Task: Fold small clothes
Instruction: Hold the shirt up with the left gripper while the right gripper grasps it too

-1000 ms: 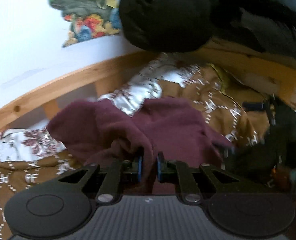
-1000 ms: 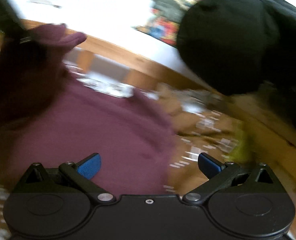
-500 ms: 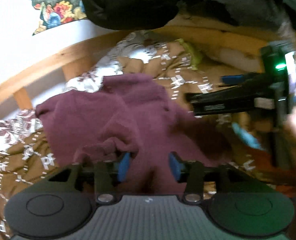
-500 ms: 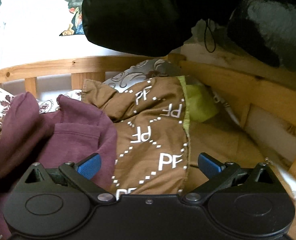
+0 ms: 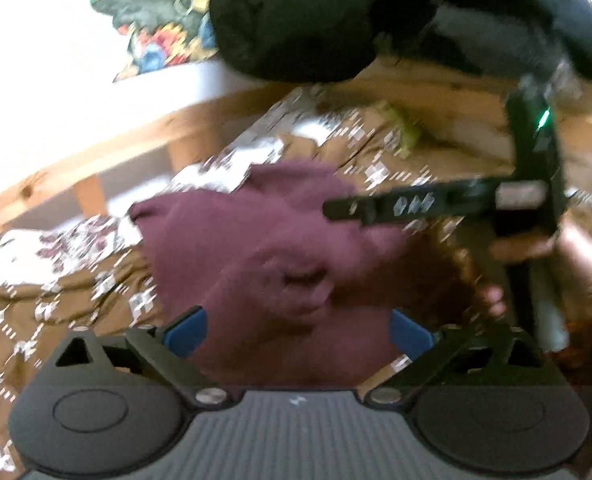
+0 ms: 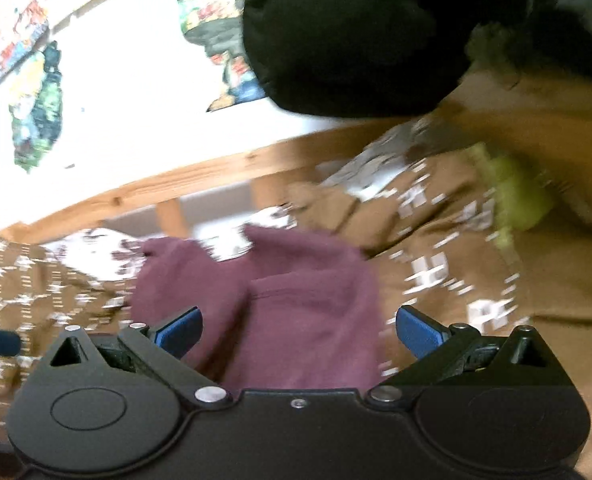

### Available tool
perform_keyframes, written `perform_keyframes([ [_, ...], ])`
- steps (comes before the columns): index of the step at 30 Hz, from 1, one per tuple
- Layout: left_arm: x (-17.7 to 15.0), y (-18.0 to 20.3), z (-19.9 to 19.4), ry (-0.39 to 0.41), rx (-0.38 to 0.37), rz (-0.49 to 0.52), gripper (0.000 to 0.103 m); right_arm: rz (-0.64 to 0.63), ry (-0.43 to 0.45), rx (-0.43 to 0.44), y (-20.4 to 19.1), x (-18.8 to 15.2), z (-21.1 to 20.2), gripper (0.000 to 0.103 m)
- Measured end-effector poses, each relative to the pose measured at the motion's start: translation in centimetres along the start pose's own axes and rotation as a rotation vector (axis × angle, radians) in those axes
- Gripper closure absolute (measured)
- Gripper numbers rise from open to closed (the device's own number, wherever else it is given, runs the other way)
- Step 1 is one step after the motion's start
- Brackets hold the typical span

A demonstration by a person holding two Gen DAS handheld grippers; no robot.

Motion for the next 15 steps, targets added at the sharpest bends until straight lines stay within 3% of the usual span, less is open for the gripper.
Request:
perform_keyframes([
  [5, -1.7, -0.6, 1.7, -0.06, 0.076, 0.073, 0.002, 0.107, -0.092, 0.135, -1.7, -0.5, 2.2, 0.001],
  [10, -2.1, -0.2, 2.9, -0.09, 0.076, 0.113, 0.005, 0.259, -0.184, 0.167, -2.1, -1.3, 5.2, 0.001],
  [13, -2.1, -0.1, 3.6, -0.12, 0.058, 0.106, 0.014, 0.338, -0.167, 0.151, -1.6, -1.7, 5.7, 0.001],
  [15, -2.3, 0.0, 3.9, -0.128, 0.076, 0.112, 0.028, 0.33, -0.153, 0.145, -1.6, -1.8, 5.7, 0.009],
])
Point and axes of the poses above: each gripper's, at about its wrist camera, not at the fingertips, and z roughly the way its jaws point, y to its right, x to its top, the point moved 2 cm from there along z, roughly the way its jaws point, and after that the axes turned 8 degrees about y, right-handed, at the moved point
